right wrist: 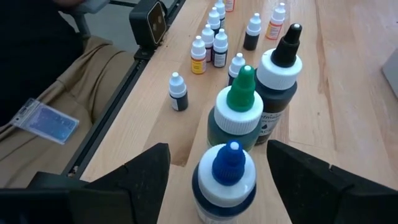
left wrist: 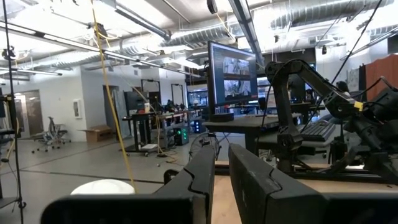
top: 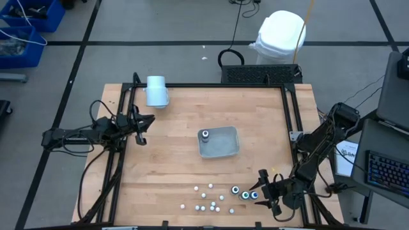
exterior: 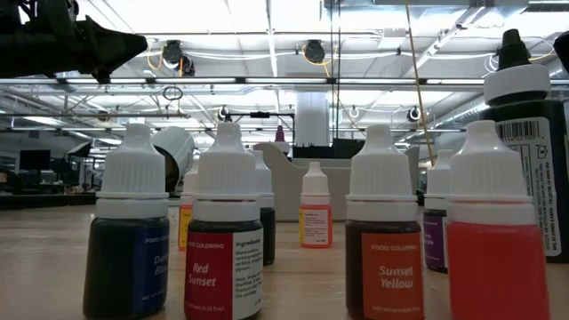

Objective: Pick & Place food coloring
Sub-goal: Put the large blue food coloring bottle into the gray bin

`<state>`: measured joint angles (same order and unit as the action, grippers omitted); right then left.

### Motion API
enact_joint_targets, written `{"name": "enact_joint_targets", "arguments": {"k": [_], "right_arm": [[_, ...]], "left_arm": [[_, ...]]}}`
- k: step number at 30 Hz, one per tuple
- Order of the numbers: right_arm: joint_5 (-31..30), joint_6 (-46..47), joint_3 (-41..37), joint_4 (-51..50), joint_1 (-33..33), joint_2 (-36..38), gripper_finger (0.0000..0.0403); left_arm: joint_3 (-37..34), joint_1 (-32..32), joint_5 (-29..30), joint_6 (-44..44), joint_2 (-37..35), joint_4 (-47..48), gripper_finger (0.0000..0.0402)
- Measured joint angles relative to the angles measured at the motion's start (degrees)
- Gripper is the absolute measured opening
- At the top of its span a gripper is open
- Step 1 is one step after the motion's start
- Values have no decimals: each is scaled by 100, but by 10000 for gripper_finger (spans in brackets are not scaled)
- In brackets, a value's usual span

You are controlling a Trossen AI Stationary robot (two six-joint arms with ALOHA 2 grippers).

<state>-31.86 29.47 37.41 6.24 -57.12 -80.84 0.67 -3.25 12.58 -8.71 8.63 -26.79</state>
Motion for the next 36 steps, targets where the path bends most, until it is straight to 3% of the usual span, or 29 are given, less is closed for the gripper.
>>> {"name": "enact_joint_targets", "arguments": {"k": [10, 27, 36], "right_arm": [[-2, 284, 0, -96, 0, 0, 247], [-2, 68, 0, -96, 2, 0, 140], [-4, 26, 0, -94, 17, 0, 119]], "left_arm": [[0, 0, 0, -4, 1, 0, 56], [0, 0, 2, -44, 1, -2, 56], [-2, 0, 2, -13, 1, -2, 56]]}}
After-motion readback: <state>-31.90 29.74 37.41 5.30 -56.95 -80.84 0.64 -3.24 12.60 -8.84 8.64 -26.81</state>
